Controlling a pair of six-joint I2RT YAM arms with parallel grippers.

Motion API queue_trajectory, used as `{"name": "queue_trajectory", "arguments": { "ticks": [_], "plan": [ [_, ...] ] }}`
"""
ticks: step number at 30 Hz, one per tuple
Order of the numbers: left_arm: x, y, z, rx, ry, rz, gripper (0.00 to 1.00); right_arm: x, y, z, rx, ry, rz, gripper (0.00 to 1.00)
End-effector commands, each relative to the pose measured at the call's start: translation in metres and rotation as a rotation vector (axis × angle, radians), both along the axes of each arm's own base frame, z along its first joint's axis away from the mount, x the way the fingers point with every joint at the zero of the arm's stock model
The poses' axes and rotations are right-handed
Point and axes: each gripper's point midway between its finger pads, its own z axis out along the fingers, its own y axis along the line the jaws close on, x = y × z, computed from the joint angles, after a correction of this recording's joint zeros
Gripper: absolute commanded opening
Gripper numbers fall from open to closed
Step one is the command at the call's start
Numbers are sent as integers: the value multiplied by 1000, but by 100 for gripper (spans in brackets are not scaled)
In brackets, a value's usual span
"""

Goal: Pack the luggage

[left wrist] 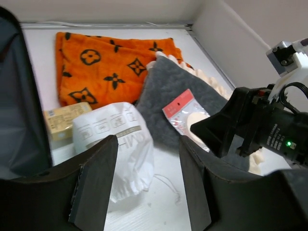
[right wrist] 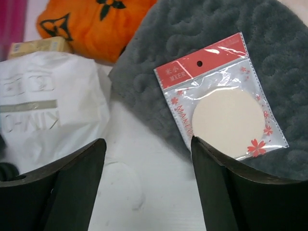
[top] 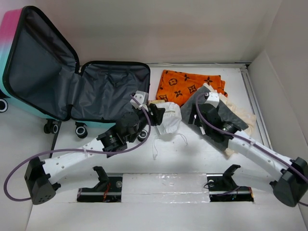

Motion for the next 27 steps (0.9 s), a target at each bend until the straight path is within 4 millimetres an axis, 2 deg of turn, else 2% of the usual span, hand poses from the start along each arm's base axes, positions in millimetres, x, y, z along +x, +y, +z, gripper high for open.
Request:
{"name": "queue_trajectory", "arguments": {
  "ticks": [1, 3, 5, 8, 9, 10, 12, 14, 16, 18, 20, 21, 22, 24, 27],
  "plan": [
    [1, 20, -4, -41, 11, 60, 50, 28, -9, 5, 40, -31, -58, 77],
    [-2, 21, -9, -53, 36, 53, 54, 40, -16, -13, 54, 8, -82, 77],
    [-3, 17, -28, -22, 80, 44, 54, 53, -24, -25, 71, 25, -108, 77],
    [-7, 12, -44, -22, 115, 16, 54, 62, -32, -56, 17, 97, -146, 77],
    [-7, 9, -45, -23, 116, 5, 54, 69, -32, -55, 16, 99, -156, 77],
    [-8, 6, -42, -35, 110, -9, 54, 69, -33, -71, -19, 140, -150, 76],
    [-10, 1, -47, -34, 116, -32, 54, 80, -26, -72, -19, 135, -137, 76],
    [-10, -1, -51, -35, 116, -41, 54, 82, -20, -82, -42, 160, -119, 76],
    [-9, -6, -55, -14, 120, -52, 52, 86, -16, -80, -61, 145, -116, 76],
    [-9, -5, -57, -14, 120, -52, 52, 86, -20, -84, -69, 150, -139, 73],
    [-10, -8, -59, -15, 122, -63, 50, 91, -27, -84, -71, 142, -186, 65],
    [-11, -9, -59, -15, 123, -72, 50, 88, -28, -96, -88, 168, -186, 63],
    [-11, -9, -59, -15, 123, -72, 49, 89, -33, -99, -83, 175, -205, 57],
    [-10, -10, -57, -15, 113, -73, 48, 90, -32, -96, -77, 177, -210, 55],
    [-10, -9, -59, -8, 107, -74, 47, 91, -35, -96, -76, 178, -219, 39]
  ]
}}
